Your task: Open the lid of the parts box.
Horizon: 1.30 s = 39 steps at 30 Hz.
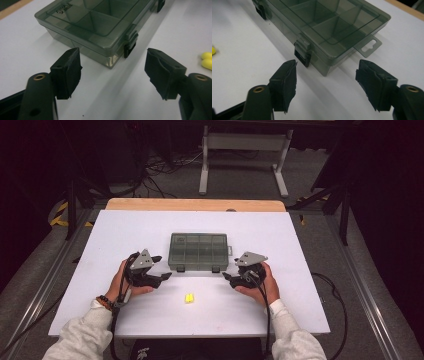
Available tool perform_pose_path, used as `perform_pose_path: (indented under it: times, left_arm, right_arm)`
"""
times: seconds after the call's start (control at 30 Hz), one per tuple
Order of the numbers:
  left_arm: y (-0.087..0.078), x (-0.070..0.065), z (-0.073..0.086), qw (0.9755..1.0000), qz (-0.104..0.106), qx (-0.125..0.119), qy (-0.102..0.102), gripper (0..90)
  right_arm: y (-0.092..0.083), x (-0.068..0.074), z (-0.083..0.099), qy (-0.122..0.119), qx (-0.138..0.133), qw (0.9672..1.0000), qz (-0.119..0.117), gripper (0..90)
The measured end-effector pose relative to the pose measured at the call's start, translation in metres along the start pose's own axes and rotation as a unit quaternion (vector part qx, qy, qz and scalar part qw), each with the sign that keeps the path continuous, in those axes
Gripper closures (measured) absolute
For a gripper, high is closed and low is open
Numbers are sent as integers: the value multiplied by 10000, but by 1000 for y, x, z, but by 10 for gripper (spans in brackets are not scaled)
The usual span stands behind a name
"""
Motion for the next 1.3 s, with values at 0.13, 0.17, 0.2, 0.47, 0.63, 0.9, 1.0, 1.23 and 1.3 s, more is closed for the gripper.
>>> perform_pose_path:
  times: [0.13, 0.17, 0.2, 0.47, 0.63, 0.9, 1.0, 1.23, 1.3]
  left_arm:
    - [12, 7, -1, 9997, 147, 171, -54, 338]
    - [14, 7, -1, 9997, 140, 204, -31, 339]
    - [16, 8, -1, 9996, 154, 225, -26, 345]
    - [26, 13, 2, 9991, 106, 401, -6, 437]
    - [29, 12, 3, 9987, 116, 490, 4, 461]
    - [30, 12, 4, 9986, 106, 520, 51, 481]
    - [30, 12, 4, 9985, 107, 535, 57, 483]
    - [30, 12, 4, 9985, 130, 530, 46, 492]
    - [29, 12, 4, 9985, 135, 535, 66, 493]
  right_arm:
    - [9, -3, -4, 130, 46, 9998, -119, 355]
    - [10, -5, -5, 140, 49, 9999, -85, 359]
    - [11, -5, -6, 212, 28, 9997, -128, 377]
    - [20, -3, -2, 308, 174, 9992, -201, 433]
    - [22, -3, -1, 345, 189, 9990, -190, 440]
    - [20, -4, -1, 467, 90, 9985, -282, 456]
    - [20, -3, -1, 471, 113, 9984, -280, 456]
    - [22, -5, 0, 549, 92, 9981, -258, 466]
    - [22, -5, 0, 576, 92, 9979, -263, 469]
Point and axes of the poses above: each handheld gripper's, and its own axes: y roughly forward along the jaws, z roughly out of its underside, x roughly to its left, the point moved 8 cm from there along y, roughly forward along the jaws, and after that the axes turned 5 degrees about -x, right-handed, at the moved point
